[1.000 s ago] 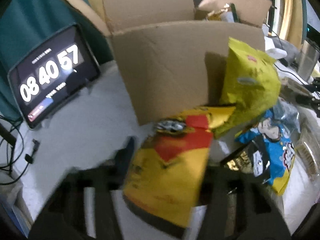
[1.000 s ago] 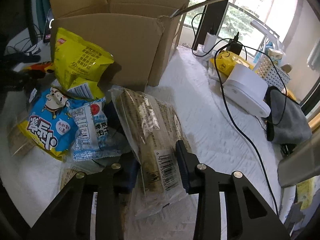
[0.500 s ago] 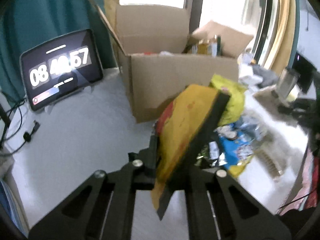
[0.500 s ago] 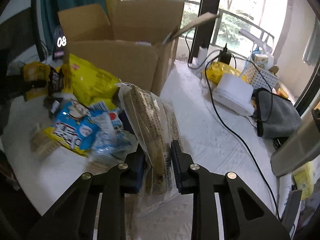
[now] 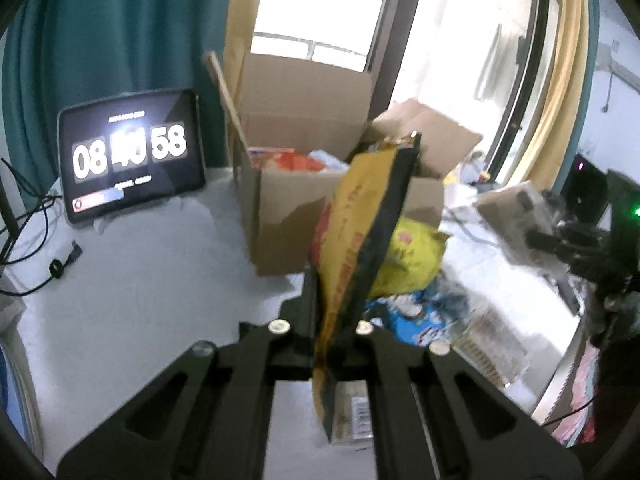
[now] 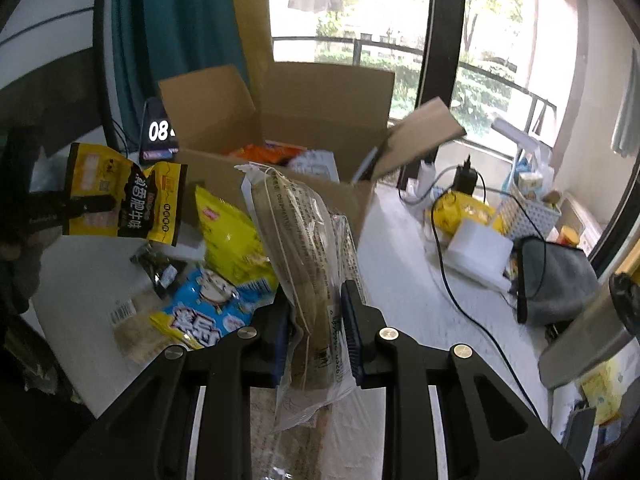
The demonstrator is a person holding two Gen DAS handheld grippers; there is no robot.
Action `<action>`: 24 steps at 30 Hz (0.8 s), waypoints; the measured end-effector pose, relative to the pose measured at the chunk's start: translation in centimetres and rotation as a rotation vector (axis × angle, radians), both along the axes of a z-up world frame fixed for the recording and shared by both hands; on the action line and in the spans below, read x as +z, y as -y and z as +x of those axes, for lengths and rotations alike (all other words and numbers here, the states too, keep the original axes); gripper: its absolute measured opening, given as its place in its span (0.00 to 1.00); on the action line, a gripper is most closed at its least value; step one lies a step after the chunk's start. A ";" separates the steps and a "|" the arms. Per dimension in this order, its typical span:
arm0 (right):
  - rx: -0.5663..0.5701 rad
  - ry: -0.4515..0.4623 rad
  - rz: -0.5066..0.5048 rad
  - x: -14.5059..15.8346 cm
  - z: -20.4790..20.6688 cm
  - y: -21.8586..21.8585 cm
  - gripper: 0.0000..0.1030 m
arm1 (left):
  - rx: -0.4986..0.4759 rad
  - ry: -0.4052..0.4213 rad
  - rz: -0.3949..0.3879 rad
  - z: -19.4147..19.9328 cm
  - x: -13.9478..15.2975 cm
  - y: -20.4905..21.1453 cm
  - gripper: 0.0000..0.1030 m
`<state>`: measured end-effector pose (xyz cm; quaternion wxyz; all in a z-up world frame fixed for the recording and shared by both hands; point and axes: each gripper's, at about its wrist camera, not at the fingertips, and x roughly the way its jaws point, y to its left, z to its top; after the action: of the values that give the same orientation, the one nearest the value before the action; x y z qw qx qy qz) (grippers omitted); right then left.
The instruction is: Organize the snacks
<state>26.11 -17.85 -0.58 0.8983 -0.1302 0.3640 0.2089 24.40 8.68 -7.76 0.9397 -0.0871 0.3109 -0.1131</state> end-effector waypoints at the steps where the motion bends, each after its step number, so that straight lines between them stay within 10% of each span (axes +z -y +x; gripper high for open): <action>1: 0.004 0.004 0.002 0.2 0.1 -0.2 0.25 | -0.001 0.009 -0.006 -0.2 0.5 0.1 0.03; 24: 0.060 0.135 0.060 5.4 4.5 -4.5 0.25 | 0.027 0.164 0.045 4.5 6.3 1.3 0.00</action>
<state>30.58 -13.35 4.79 0.9176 -0.1281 0.2920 0.2374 28.86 7.38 -1.46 0.9652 -0.0608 0.2339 -0.1000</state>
